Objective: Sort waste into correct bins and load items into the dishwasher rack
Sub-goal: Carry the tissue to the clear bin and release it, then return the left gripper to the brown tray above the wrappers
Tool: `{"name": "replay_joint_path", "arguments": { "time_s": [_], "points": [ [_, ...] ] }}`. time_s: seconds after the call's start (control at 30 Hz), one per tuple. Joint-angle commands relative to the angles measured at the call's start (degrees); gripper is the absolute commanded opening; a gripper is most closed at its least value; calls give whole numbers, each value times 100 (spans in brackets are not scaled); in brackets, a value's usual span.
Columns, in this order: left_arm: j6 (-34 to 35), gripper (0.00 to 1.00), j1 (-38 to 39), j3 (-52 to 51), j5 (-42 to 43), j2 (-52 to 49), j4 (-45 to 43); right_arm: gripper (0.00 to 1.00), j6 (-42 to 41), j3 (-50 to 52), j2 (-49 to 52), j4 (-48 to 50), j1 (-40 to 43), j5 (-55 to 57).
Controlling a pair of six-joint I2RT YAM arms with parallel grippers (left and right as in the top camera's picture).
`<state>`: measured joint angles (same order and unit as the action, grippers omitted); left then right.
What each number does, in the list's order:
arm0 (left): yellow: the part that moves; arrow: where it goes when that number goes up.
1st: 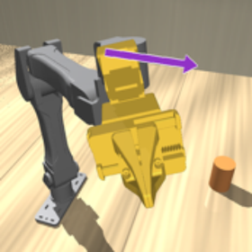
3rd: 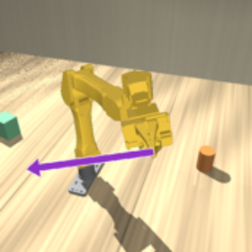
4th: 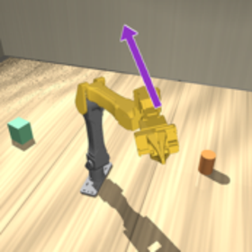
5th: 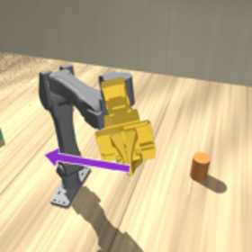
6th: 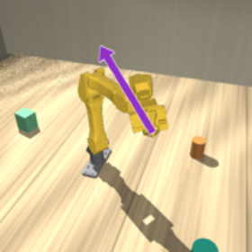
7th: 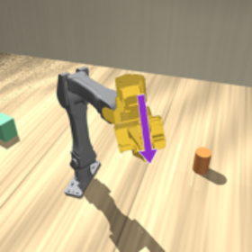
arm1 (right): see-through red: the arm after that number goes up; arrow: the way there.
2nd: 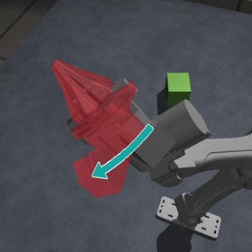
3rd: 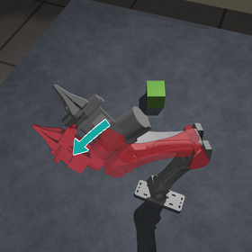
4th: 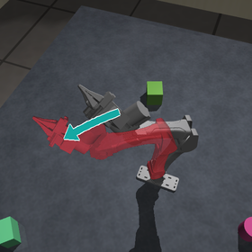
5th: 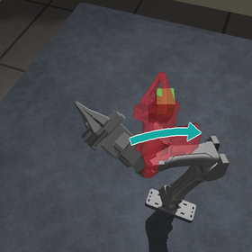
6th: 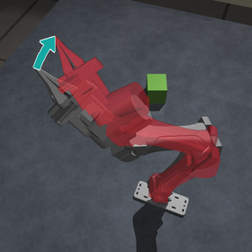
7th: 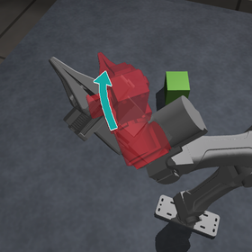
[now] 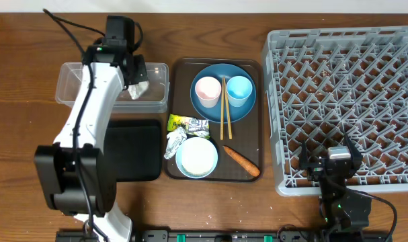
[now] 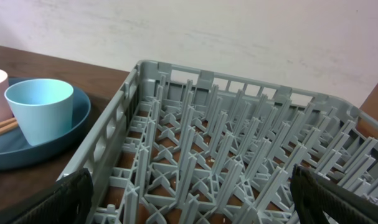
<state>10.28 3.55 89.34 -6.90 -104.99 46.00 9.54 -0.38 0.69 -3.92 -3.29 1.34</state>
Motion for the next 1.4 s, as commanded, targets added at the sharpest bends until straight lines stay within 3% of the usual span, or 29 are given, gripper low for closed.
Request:
{"name": "replay_joint_path", "arguments": {
  "time_s": [0.0, 0.07, 0.1, 0.27, 0.37, 0.5, 0.6, 0.87, 1.13, 1.37],
  "points": [
    [76, 10, -7, -24, -90, 11, -39, 99, 17, 7, -24, -20, 107, 57],
    [76, 48, -7, -24, -90, 11, -44, 99, 20, 7, -24, -20, 107, 57],
    [76, 59, -7, -24, -90, 11, -48, 99, 17, 7, -24, -20, 107, 57],
    [76, 74, 2, -11, -11, 74, -44, 99, 17, 7, -24, -20, 107, 57],
    [76, 82, 11, -9, 511, 227, 181, 99, 17, 7, -24, -20, 107, 57],
    [81, 83, 17, -9, 1694, 400, 855, 99, 20, 7, -24, -20, 107, 59],
    [81, 73, 72, -9, 2297, 413, 1458, 99, 17, 7, -24, -20, 107, 57],
    [79, 68, 769, -11, 2315, 413, 2378, 99, 17, 7, -24, -20, 107, 57],
    [79, 68, 1543, -197, 2273, 411, 2435, 99, 17, 7, -24, -17, 107, 59],
    [271, 68, 1683, -579, 1847, 409, 2240, 99, 17, 9, -24, -20, 107, 57]
  ]
}}
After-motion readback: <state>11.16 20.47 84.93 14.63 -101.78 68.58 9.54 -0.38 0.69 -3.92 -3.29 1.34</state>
